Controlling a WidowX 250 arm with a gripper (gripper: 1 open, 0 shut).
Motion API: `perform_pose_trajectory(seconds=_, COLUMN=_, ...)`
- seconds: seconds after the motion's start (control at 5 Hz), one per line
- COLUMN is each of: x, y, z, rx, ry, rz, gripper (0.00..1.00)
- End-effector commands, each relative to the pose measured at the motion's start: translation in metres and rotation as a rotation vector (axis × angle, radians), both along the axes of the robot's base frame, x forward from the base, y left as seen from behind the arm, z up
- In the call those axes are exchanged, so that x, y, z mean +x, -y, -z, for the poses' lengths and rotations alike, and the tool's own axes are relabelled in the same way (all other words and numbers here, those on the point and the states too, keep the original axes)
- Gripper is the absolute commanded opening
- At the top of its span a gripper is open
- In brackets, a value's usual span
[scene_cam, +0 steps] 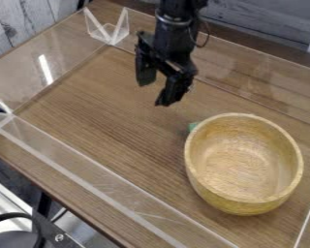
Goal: Remove the green block from inside the brown bowl and put it on the table
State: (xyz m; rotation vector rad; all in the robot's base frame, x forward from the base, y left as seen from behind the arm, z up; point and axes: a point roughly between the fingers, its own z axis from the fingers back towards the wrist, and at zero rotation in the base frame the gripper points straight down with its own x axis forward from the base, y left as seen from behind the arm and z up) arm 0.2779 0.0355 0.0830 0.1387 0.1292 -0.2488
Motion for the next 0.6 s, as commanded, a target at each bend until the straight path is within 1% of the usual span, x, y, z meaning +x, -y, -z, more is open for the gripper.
perform_pose_trajectory(seconds=0.0, x=0.002, y=-0.008, z=-0.006, rx=0.009, ry=0.081, rz=-0.015, gripper=1.00)
perform_pose_trajectory(seconds=0.4, x=-0.001, y=-0.021, z=0.011, rx=0.009, ry=0.157, rz=-0.031, gripper=1.00)
